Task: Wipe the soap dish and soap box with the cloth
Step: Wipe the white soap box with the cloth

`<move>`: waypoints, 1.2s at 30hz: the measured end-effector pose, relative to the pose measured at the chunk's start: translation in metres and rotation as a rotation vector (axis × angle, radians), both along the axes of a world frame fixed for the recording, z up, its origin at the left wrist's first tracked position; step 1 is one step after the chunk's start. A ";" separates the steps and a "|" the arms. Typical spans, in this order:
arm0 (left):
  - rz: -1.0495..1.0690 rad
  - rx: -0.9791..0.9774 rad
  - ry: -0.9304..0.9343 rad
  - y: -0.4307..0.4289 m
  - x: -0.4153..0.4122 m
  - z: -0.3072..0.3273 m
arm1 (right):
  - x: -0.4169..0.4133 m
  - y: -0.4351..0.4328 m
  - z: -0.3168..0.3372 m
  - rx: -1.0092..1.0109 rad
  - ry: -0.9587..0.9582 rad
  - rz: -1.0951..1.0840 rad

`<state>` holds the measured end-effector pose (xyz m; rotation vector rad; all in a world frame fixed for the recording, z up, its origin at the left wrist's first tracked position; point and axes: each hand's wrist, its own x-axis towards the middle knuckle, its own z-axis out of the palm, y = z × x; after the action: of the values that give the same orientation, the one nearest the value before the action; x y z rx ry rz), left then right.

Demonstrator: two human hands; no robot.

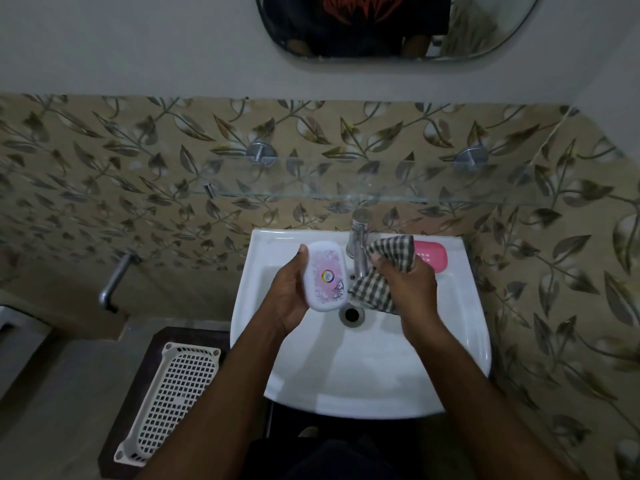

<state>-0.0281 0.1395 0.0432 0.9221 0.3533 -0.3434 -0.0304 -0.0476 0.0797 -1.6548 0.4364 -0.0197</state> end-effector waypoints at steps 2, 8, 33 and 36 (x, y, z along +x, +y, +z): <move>0.005 0.015 0.025 -0.007 0.000 -0.001 | -0.004 0.010 0.002 -0.328 -0.163 0.043; 0.003 0.101 0.064 -0.028 0.001 -0.002 | -0.014 0.054 0.002 -0.852 -0.453 0.110; 0.054 -0.096 0.116 -0.016 -0.005 0.008 | -0.020 0.024 -0.015 -0.927 -0.391 0.239; 0.038 -0.114 0.105 -0.020 -0.004 0.009 | -0.019 0.038 -0.003 -0.952 -0.525 0.250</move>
<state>-0.0319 0.1190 0.0522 0.7862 0.4421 -0.3745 -0.0495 -0.0095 0.0766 -2.5160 -0.2432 -0.5338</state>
